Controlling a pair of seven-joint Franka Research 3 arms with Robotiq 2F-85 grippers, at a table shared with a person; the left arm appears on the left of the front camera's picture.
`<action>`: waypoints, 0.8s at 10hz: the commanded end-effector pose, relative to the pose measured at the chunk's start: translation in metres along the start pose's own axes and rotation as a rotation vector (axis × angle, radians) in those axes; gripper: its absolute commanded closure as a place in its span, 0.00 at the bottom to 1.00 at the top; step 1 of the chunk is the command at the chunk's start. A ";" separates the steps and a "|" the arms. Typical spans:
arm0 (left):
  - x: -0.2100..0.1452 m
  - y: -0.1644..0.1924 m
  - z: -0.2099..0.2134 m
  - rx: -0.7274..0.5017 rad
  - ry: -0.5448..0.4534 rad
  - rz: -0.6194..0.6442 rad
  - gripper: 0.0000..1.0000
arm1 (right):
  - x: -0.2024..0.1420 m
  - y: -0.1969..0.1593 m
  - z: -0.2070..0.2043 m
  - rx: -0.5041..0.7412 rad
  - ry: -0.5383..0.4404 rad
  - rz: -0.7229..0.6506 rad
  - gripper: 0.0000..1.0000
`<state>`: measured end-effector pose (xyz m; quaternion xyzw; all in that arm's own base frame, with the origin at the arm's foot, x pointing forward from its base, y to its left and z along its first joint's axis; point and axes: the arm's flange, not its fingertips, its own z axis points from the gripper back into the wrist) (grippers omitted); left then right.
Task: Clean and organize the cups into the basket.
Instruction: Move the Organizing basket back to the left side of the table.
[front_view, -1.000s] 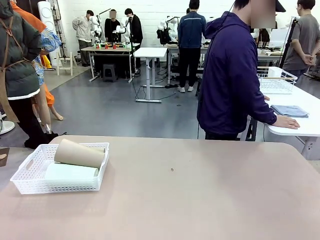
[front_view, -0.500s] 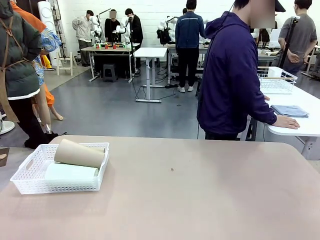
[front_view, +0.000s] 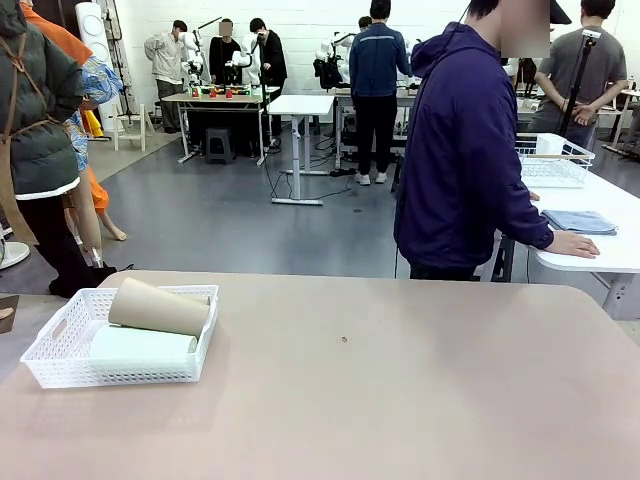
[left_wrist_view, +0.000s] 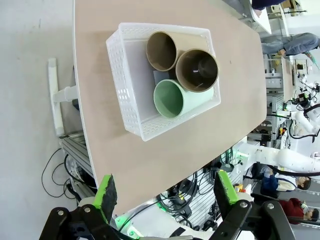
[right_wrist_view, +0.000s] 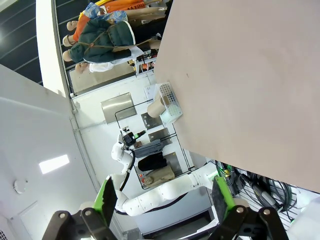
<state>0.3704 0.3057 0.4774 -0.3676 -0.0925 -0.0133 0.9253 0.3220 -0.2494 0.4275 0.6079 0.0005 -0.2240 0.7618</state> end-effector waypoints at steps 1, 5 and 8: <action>0.000 -0.001 0.002 0.001 -0.005 0.012 0.00 | -0.003 0.001 -0.003 -0.002 -0.005 0.000 0.00; 0.000 -0.001 0.002 0.001 -0.005 0.012 0.00 | -0.003 0.001 -0.003 -0.002 -0.005 0.000 0.00; 0.000 -0.001 0.002 0.001 -0.005 0.012 0.00 | -0.003 0.001 -0.003 -0.002 -0.005 0.000 0.00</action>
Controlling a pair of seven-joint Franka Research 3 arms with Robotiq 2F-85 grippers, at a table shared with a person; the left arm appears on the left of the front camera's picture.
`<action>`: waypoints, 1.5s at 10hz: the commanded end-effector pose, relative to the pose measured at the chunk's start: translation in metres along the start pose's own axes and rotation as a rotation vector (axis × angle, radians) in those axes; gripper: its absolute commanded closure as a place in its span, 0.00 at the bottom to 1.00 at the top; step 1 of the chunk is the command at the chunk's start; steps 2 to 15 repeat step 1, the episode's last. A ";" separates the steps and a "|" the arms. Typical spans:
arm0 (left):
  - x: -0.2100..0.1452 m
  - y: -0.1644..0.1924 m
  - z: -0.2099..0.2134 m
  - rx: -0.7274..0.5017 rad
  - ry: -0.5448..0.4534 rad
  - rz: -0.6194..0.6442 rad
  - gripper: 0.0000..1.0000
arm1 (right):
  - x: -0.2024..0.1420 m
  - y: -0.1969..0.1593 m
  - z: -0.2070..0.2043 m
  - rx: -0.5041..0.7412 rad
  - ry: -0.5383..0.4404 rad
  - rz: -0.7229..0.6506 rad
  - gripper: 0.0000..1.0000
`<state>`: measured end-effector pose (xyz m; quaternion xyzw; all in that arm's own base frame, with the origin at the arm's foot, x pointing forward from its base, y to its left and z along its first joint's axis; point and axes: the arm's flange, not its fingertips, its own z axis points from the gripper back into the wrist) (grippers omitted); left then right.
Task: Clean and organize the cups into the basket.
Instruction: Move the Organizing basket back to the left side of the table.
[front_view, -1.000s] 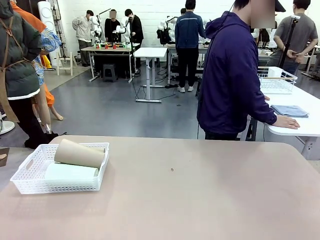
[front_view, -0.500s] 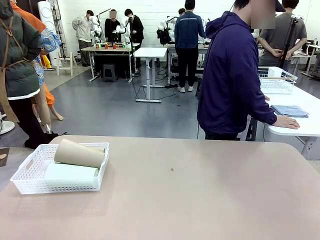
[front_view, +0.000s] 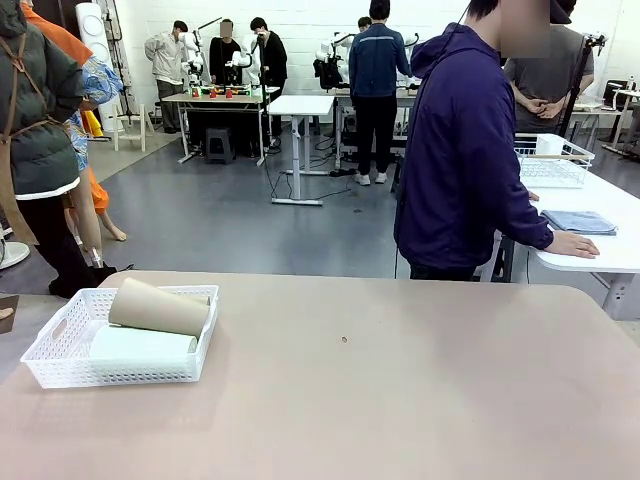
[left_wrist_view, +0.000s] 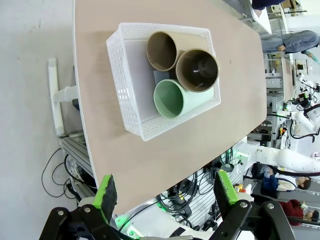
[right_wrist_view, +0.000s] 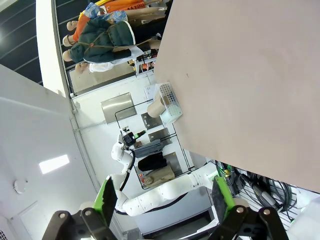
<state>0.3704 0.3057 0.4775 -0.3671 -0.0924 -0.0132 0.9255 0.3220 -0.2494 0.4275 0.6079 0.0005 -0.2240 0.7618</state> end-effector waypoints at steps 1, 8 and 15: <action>0.000 -0.001 0.002 0.000 -0.005 0.012 0.00 | -0.003 0.001 -0.003 -0.002 -0.005 0.000 0.00; 0.000 -0.001 0.002 0.000 -0.005 0.012 0.00 | -0.003 0.001 -0.003 -0.002 -0.005 0.000 0.00; 0.000 -0.001 0.002 0.000 -0.005 0.012 0.00 | -0.003 0.001 -0.003 -0.002 -0.005 0.000 0.00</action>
